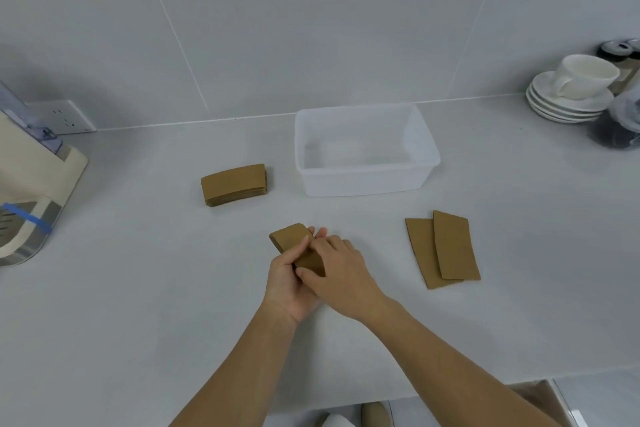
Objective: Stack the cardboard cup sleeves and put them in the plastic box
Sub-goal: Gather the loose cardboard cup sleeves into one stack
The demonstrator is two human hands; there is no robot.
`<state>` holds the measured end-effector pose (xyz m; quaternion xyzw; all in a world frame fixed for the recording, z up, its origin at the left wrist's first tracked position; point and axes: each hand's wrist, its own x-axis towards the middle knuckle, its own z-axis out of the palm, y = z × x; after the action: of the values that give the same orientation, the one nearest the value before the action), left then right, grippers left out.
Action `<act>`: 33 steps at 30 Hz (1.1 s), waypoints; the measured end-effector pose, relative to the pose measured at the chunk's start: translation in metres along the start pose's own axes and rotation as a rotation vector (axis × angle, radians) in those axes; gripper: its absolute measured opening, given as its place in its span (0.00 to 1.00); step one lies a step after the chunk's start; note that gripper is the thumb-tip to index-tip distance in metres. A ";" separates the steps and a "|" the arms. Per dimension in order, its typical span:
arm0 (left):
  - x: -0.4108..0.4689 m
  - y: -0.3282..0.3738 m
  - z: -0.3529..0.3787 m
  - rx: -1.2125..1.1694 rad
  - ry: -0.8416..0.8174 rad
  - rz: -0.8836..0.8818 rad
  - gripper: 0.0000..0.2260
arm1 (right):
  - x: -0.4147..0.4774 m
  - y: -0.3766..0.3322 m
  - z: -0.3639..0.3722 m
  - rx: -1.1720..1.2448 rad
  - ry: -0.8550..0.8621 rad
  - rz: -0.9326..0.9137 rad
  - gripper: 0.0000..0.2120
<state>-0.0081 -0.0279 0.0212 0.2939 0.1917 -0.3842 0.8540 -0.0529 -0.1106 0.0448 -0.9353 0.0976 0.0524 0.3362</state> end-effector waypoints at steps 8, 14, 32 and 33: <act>0.012 -0.018 0.017 0.105 0.008 -0.019 0.06 | -0.005 0.028 -0.041 0.156 -0.223 0.047 0.23; 0.020 -0.027 0.030 0.093 0.012 -0.037 0.12 | -0.009 0.064 -0.087 0.156 -0.068 0.267 0.25; 0.027 -0.057 0.043 0.161 0.009 -0.094 0.18 | -0.042 0.134 -0.070 -0.312 0.295 0.589 0.19; 0.026 -0.057 0.044 0.162 0.007 -0.093 0.19 | -0.042 0.133 -0.072 -0.288 0.296 0.589 0.19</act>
<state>-0.0307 -0.1008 0.0194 0.3540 0.1766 -0.4367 0.8080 -0.1205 -0.2512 0.0248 -0.9023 0.4022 0.0240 0.1535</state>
